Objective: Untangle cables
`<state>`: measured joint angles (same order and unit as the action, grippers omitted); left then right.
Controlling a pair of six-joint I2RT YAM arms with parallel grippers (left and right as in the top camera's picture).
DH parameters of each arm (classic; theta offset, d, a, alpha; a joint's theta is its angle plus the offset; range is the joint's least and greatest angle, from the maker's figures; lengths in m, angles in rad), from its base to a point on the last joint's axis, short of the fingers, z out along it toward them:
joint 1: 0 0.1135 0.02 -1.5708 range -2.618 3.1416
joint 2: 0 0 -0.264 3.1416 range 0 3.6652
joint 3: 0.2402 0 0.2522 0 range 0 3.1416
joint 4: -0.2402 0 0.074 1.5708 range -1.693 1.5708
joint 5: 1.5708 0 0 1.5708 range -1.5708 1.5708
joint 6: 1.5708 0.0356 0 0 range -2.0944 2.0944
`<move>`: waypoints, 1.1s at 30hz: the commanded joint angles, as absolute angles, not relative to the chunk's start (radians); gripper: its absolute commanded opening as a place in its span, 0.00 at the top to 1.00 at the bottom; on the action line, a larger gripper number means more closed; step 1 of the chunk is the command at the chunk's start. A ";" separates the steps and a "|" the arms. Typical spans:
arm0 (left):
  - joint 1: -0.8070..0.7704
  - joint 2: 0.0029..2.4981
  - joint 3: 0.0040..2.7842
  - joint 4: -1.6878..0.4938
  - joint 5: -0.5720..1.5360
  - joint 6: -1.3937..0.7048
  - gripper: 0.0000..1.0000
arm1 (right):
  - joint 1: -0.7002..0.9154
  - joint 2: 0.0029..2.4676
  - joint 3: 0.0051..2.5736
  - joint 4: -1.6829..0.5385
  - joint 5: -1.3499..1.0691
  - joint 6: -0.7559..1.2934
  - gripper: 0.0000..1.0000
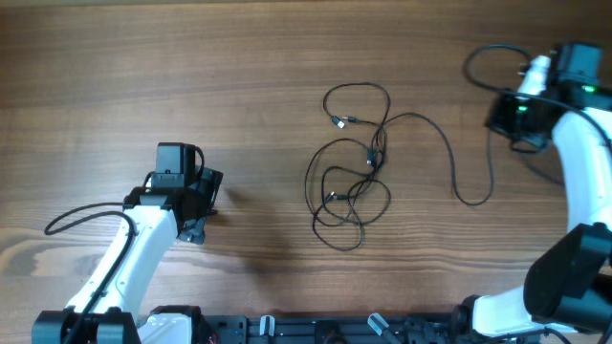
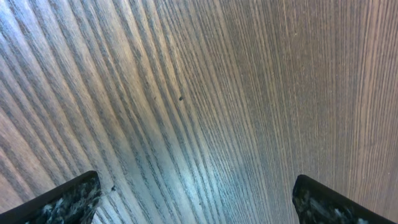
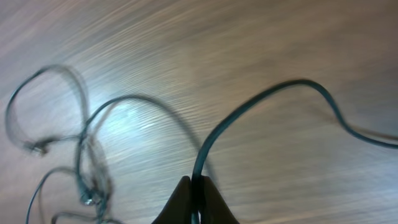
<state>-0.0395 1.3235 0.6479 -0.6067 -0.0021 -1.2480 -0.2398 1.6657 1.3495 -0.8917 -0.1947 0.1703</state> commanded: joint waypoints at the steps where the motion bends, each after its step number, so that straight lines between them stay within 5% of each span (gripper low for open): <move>1: -0.044 1.323 0.648 -0.607 -0.005 -1.262 0.00 | -0.123 1.711 1.320 -0.845 -0.219 0.135 0.95; 7: -0.044 1.323 0.648 -0.607 -0.004 -1.262 0.00 | 0.031 1.878 1.317 -0.723 -0.223 0.533 0.95; 11: -0.044 1.323 0.648 -0.607 -0.004 -1.262 0.00 | 0.127 1.988 1.317 -0.521 -0.286 0.601 0.94; 17: -0.044 1.323 0.648 -0.607 -0.005 -1.262 0.00 | 0.227 2.037 1.317 -0.431 -0.025 0.865 0.85; 23: -0.044 1.323 0.648 -0.607 -0.004 -1.262 0.00 | 0.265 2.062 1.317 -0.447 0.141 0.973 0.69; 27: -0.044 1.323 0.648 -0.607 -0.005 -1.262 0.00 | 0.265 2.073 1.317 -0.449 0.147 0.976 0.68; 30: -0.044 1.323 0.648 -0.607 -0.005 -1.262 0.00 | 0.265 2.076 1.317 -0.449 0.150 0.989 0.70; 32: -0.044 1.323 0.648 -0.607 -0.005 -1.262 0.00 | 0.265 2.083 1.317 -0.447 0.144 0.999 0.95; 33: -0.044 1.323 0.648 -0.607 -0.004 -1.262 0.00 | 0.265 2.084 1.317 -0.444 0.134 0.998 0.95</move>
